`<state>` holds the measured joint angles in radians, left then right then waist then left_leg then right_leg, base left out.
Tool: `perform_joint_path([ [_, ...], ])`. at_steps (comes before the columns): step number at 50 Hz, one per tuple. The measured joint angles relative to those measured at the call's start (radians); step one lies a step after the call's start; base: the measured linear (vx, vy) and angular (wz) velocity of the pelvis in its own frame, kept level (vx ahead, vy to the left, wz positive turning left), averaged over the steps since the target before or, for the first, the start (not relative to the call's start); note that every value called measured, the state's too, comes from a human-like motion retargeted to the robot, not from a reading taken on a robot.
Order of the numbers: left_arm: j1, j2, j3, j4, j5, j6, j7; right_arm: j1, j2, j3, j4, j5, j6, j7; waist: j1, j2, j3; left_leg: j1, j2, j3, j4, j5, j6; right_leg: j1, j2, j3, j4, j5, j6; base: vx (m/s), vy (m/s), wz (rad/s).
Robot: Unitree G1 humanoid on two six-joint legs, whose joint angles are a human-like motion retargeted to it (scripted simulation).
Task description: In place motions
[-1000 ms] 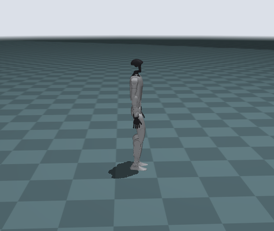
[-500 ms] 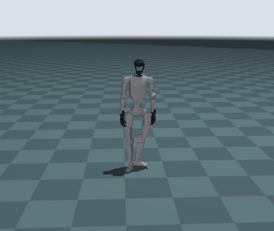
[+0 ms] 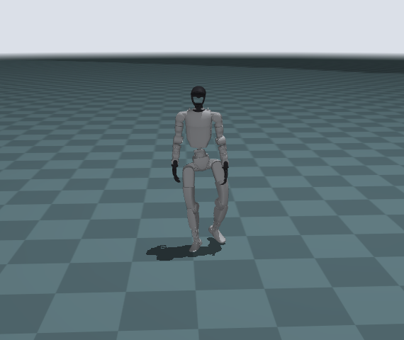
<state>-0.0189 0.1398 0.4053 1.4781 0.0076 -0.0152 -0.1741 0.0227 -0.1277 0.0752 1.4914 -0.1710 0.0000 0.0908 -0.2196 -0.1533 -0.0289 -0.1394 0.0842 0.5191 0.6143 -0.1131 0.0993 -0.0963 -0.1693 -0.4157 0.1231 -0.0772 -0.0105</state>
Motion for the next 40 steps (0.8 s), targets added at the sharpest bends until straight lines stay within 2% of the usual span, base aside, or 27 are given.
perform_joint_path([
  [5, 0.027, -0.026, 0.009, 0.025, 0.001, -0.004, 0.002, -0.021, 0.006, 0.022, -0.077, -0.013, -0.015, 0.013, 0.079, 0.029, 0.039, -0.033, -0.142, -0.196, -0.221, 0.003, -0.005, 0.021, 0.06, 0.092, -0.024, 0.023, -0.024, 0.07, -0.05, -1.52],
  [6, 0.037, -0.032, 0.008, 0.033, 0.003, -0.005, 0.004, -0.024, 0.012, 0.022, -0.092, -0.013, -0.019, 0.014, 0.098, 0.059, 0.048, -0.022, -0.159, -0.239, -0.312, 0.018, -0.022, 0.033, 0.106, 0.113, -0.031, 0.025, -0.031, 0.15, -0.05, -1.62],
  [7, 0.048, -0.038, 0.007, 0.039, 0.004, -0.006, 0.006, -0.025, 0.017, 0.022, -0.104, -0.012, -0.023, 0.014, 0.109, 0.083, 0.055, -0.011, -0.178, -0.268, -0.388, 0.038, -0.006, 0.046, 0.141, 0.13, -0.038, 0.027, -0.035, 0.19, -0.05, -1.45],
  [8, 0.06, -0.046, 0.005, 0.045, 0.004, -0.007, 0.008, -0.022, 0.021, 0.021, -0.112, -0.01, -0.026, 0.013, 0.106, 0.095, 0.055, -0.001, -0.198, -0.272, -0.437, 0.068, 0.079, 0.062, 0.154, 0.139, -0.045, 0.026, -0.032, 0.23, -0.06, -0.53],
  [9, 0.07, -0.049, 0.002, 0.055, 0.002, -0.007, 0.006, -0.019, 0.025, 0.022, -0.117, -0.006, -0.026, 0.015, 0.07, 0.115, 0.048, 0.013, -0.179, -0.29, -0.455, 0.072, 0.069, 0.071, 0.171, 0.123, -0.051, 0.022, -0.028, 0.26, -0.06, 0.5],
  [10, 0.078, -0.051, 0.0, 0.065, 0.0, -0.005, 0.002, -0.016, 0.029, 0.024, -0.12, -0.001, -0.026, 0.017, 0.016, 0.14, 0.037, 0.029, -0.14, -0.316, -0.458, 0.064, 0.013, 0.079, 0.189, 0.094, -0.056, 0.015, -0.025, 0.22, -0.09, 0.42],
  [11, 0.076, -0.051, 0.006, 0.074, 0.008, 0.001, -0.002, -0.014, 0.035, 0.031, -0.121, 0.013, -0.025, 0.018, 0.017, 0.138, 0.023, 0.028, -0.123, -0.208, -0.448, 0.042, 0.02, 0.065, 0.189, 0.115, -0.054, 0.016, -0.025, 0.14, -0.1, 0.04],
  [12, 0.073, -0.051, 0.008, 0.08, 0.015, 0.007, -0.003, -0.013, 0.041, 0.034, -0.121, 0.031, -0.025, 0.018, 0.011, 0.134, 0.018, 0.025, -0.122, -0.172, -0.441, 0.034, 0.022, 0.061, 0.188, 0.124, -0.053, 0.016, -0.024, 0.01, -0.09, -0.18],
  [13, 0.065, -0.049, 0.006, 0.077, 0.024, 0.009, 0.001, -0.013, 0.047, 0.032, -0.12, 0.056, -0.029, 0.015, -0.01, 0.128, 0.031, 0.015, -0.153, -0.28, -0.443, 0.051, 0.014, 0.074, 0.183, 0.106, -0.053, 0.011, -0.021, -0.03, -0.06, 0.08],
  [14, 0.06, -0.047, 0.0, 0.069, 0.03, 0.009, 0.003, -0.011, 0.047, 0.033, -0.117, 0.078, -0.035, 0.017, -0.005, 0.12, 0.042, 0.02, -0.166, -0.304, -0.452, 0.062, 0.015, 0.083, 0.18, 0.108, -0.05, 0.009, -0.022, 0.0, 0.0, 0.0],
  [16, 0.057, -0.043, -0.014, 0.049, 0.044, 0.006, 0.006, -0.003, 0.041, 0.035, -0.113, 0.102, -0.042, 0.028, 0.03, 0.111, 0.053, 0.044, -0.169, -0.267, -0.477, 0.068, 0.021, 0.092, 0.179, 0.128, -0.043, 0.007, -0.026, 0.11, -0.02, -0.52],
  [20, 0.065, -0.048, -0.046, 0.008, 0.077, -0.004, 0.016, 0.014, 0.016, 0.055, -0.104, 0.057, -0.039, 0.028, 0.079, 0.116, 0.027, 0.037, -0.183, -0.271, -0.49, 0.061, 0.02, 0.073, 0.167, 0.125, -0.039, 0.009, -0.032, 0.15, 0.01, -0.06],
  [26, 0.057, -0.059, -0.052, -0.035, 0.084, -0.004, 0.015, -0.049, -0.009, 0.12, -0.112, -0.005, -0.04, 0.028, 0.146, 0.116, 0.085, 0.009, -0.2, -0.295, -0.472, 0.087, 0.034, 0.059, 0.147, 0.097, 0.007, -0.025, -0.054, -0.04, 0.08, 0.35],
  [30, 0.051, -0.075, -0.044, -0.032, 0.067, -0.006, 0.01, -0.064, -0.017, 0.125, -0.14, -0.016, -0.049, 0.029, 0.183, 0.106, 0.103, -0.015, -0.222, -0.318, -0.471, 0.057, 0.044, 0.058, 0.112, -0.004, 0.035, -0.068, -0.042, -0.02, 0.1, 1.75],
  [32, 0.048, -0.079, -0.036, -0.023, 0.063, -0.005, 0.007, -0.059, -0.021, 0.118, -0.149, -0.015, -0.052, 0.029, 0.196, 0.096, 0.099, -0.015, -0.21, -0.253, -0.479, 0.018, 0.048, 0.065, 0.085, -0.085, 0.035, -0.084, -0.027, 0.02, 0.12, 2.57],
  [35, 0.046, -0.078, -0.023, -0.009, 0.056, -0.008, 0.01, -0.054, -0.027, 0.101, -0.148, -0.012, -0.053, 0.031, 0.198, 0.084, 0.09, 0.017, -0.163, -0.051, -0.5, -0.05, 0.038, 0.083, 0.053, -0.226, 0.022, -0.106, -0.002, 0.03, 0.13, 3.02],
  [40, 0.06, -0.057, 0.001, 0.016, 0.04, -0.008, 0.017, -0.052, -0.036, 0.08, -0.127, -0.027, -0.047, 0.024, 0.18, 0.074, 0.065, 0.123, -0.077, 0.36, -0.521, -0.104, -0.042, 0.123, 0.025, -0.431, 0.001, -0.13, 0.051, 0.09, 0.16, 2.9],
])
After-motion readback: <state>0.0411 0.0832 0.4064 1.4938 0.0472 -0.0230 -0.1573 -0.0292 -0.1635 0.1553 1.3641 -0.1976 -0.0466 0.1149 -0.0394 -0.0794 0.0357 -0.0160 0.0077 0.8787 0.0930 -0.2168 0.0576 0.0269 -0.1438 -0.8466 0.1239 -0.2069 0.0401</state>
